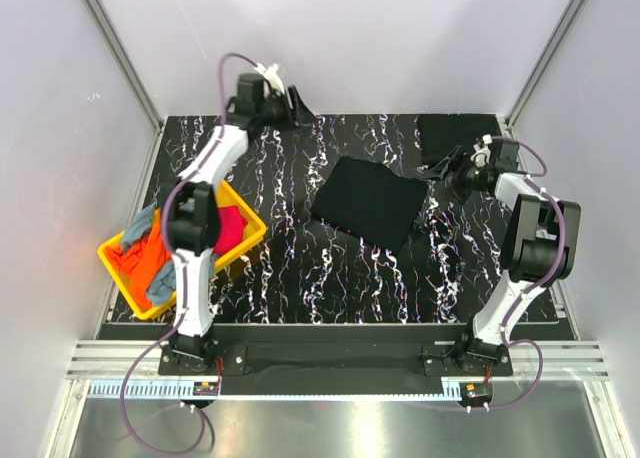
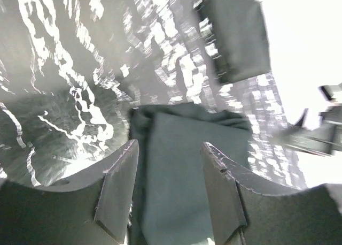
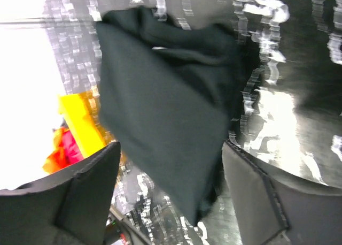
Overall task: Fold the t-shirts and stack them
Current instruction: Fold the tshirt, then neatly place the folded tshirt to the corner
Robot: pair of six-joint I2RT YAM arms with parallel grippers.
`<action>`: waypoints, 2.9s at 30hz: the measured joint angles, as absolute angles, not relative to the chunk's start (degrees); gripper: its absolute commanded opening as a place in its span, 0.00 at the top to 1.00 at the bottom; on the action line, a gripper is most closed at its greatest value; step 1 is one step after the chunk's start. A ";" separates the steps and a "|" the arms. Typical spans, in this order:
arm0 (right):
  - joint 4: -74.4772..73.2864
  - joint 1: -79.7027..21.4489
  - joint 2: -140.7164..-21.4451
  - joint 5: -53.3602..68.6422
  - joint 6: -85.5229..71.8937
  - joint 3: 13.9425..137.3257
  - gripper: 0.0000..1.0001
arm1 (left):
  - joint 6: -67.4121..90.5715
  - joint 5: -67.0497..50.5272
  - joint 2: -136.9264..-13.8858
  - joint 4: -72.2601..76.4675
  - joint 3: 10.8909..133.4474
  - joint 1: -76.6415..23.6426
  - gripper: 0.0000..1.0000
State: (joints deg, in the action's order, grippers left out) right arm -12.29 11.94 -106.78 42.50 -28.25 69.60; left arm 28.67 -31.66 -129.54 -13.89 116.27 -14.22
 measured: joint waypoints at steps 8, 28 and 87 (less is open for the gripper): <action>-15.81 11.66 -112.73 36.01 -23.51 73.56 0.03 | 23.51 -35.33 -103.63 -15.59 97.71 -15.49 0.45; -20.34 4.34 -120.64 30.81 -13.89 84.07 0.06 | 15.77 -35.00 -87.37 -25.58 71.37 -26.74 0.45; -36.73 0.58 -107.63 4.93 13.06 97.19 1.00 | 15.09 -35.62 -85.45 -25.15 68.75 -26.81 0.45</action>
